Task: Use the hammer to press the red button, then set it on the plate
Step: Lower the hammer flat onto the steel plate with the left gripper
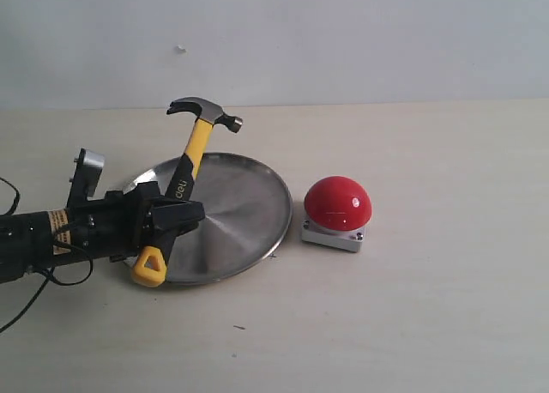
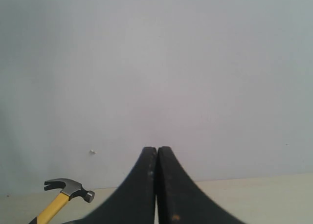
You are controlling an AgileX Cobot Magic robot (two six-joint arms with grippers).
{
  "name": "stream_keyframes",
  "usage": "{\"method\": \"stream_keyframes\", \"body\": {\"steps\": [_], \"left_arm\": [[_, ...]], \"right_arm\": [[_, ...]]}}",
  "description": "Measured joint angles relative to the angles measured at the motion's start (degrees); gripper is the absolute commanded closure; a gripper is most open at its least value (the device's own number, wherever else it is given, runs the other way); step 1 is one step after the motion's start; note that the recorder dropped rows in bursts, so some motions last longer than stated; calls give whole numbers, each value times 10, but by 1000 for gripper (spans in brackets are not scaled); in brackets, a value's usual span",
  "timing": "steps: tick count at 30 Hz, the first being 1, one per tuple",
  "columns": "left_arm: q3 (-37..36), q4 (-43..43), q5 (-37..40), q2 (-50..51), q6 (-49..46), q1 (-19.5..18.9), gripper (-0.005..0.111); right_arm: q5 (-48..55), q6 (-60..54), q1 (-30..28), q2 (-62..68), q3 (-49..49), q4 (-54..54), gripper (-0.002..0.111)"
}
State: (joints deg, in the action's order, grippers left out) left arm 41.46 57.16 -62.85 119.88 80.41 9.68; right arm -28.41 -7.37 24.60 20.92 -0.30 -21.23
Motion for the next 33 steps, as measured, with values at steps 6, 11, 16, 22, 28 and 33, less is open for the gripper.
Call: {"method": "stream_keyframes", "body": {"steps": [6, 11, 16, 22, 28, 33], "left_arm": [[36, 31, 3, 20, 24, -11, 107], [75, 116, 38, 23, 82, -11, 107], [98, 157, 50, 24, 102, -11, 107], [106, 186, 96, -4, 124, -11, 107], [107, 231, 165, -50, 146, -11, 107], [100, 249, 218, -56, 178, -11, 107]], "right_arm": [[0, 0, 0, 0, 0, 0, 108], [0, 0, 0, 0, 0, 0, 108], [0, 0, 0, 0, 0, 0, 108], [0, 0, 0, 0, 0, 0, 108], [0, 0, 0, 0, 0, 0, 108], [0, 0, 0, 0, 0, 0, 108]]}}
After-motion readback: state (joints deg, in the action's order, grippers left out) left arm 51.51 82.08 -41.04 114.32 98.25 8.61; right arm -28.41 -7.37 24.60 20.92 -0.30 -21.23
